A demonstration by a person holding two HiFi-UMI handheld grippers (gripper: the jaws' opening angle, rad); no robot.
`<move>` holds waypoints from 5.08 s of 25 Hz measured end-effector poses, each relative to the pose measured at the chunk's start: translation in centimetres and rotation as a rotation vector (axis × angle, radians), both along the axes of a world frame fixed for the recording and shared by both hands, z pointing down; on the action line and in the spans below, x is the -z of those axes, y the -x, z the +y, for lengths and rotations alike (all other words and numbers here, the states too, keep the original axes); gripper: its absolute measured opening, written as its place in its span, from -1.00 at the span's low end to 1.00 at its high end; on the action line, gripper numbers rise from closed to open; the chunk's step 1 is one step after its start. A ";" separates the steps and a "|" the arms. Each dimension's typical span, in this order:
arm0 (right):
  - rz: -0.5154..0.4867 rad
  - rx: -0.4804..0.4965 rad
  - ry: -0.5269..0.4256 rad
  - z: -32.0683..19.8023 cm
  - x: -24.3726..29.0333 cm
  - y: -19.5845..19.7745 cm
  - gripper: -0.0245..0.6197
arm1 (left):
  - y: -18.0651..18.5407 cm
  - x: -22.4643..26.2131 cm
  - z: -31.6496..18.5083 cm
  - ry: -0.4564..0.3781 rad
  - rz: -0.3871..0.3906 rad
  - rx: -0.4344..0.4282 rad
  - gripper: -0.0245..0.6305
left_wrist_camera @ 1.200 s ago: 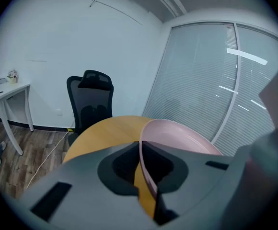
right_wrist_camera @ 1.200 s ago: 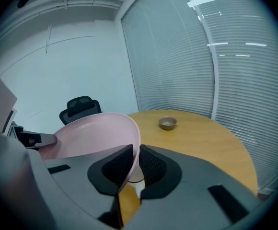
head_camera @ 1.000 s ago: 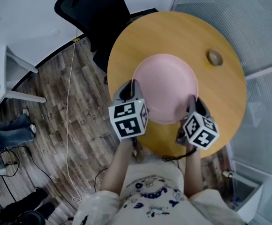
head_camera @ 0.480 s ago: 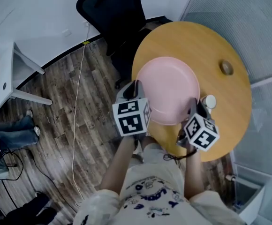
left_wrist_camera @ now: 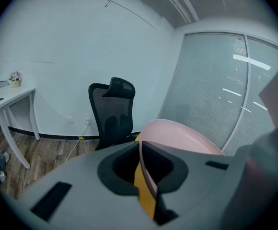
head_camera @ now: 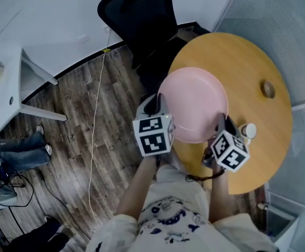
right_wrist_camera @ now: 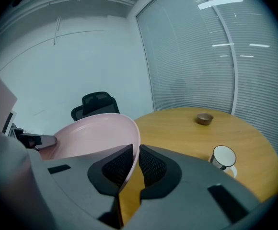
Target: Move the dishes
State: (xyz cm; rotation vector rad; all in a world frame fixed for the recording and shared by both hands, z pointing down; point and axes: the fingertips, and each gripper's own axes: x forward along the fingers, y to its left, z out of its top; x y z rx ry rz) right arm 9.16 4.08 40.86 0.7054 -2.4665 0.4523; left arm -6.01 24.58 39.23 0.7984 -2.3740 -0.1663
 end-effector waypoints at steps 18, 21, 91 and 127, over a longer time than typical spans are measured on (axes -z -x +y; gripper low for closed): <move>-0.003 -0.243 -0.005 -4.8 -2.1 6.3 -0.80 | 11.0 -2.0 -9.5 0.042 0.016 -0.238 -0.87; 0.003 -0.282 -0.005 -6.0 -2.6 6.0 -0.80 | 11.3 -2.4 -11.4 0.049 0.019 -0.277 -0.87; 0.218 -0.564 0.043 -14.8 -16.2 9.6 -0.53 | 18.6 -16.9 -30.4 0.175 0.051 -0.847 -0.86; -0.023 -0.822 -0.124 -35.8 4.0 -1.2 -0.54 | 10.8 0.7 -43.2 -0.072 -0.048 -1.070 -0.87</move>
